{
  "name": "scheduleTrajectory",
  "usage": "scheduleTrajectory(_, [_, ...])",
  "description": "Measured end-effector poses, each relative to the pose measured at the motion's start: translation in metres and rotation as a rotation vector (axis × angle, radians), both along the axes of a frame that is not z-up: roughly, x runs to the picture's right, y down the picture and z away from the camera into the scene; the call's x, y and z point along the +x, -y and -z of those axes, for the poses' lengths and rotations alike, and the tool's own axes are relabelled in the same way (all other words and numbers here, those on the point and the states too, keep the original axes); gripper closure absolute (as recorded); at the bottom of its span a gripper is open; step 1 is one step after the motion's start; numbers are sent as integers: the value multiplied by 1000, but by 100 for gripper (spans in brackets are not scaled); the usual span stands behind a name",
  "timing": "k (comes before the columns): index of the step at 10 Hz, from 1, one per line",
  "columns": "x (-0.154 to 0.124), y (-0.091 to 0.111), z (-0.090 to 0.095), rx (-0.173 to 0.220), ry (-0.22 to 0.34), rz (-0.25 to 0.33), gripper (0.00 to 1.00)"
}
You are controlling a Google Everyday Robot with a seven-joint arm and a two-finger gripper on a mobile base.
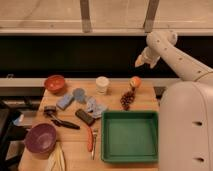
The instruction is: Place pepper in purple bowl
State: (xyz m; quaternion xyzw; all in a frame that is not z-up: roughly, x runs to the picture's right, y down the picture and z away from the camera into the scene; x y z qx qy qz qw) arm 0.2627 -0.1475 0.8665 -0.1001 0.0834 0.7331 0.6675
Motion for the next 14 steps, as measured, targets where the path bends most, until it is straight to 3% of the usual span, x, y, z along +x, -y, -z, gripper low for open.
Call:
scheduleTrajectory(2, [-27,-1,-3,-20,26,78,38])
scheduleTrajectory(5, [-98,-14,5,-72,114,212,38])
scheduleTrajectory(7, [-139,-46,25,-128,194,308,38])
scheduleTrajectory(11, [-166,-110,57,-223,280,490,38])
scheduleTrajectory(14, [-166,-122,63,-246,304,525,38])
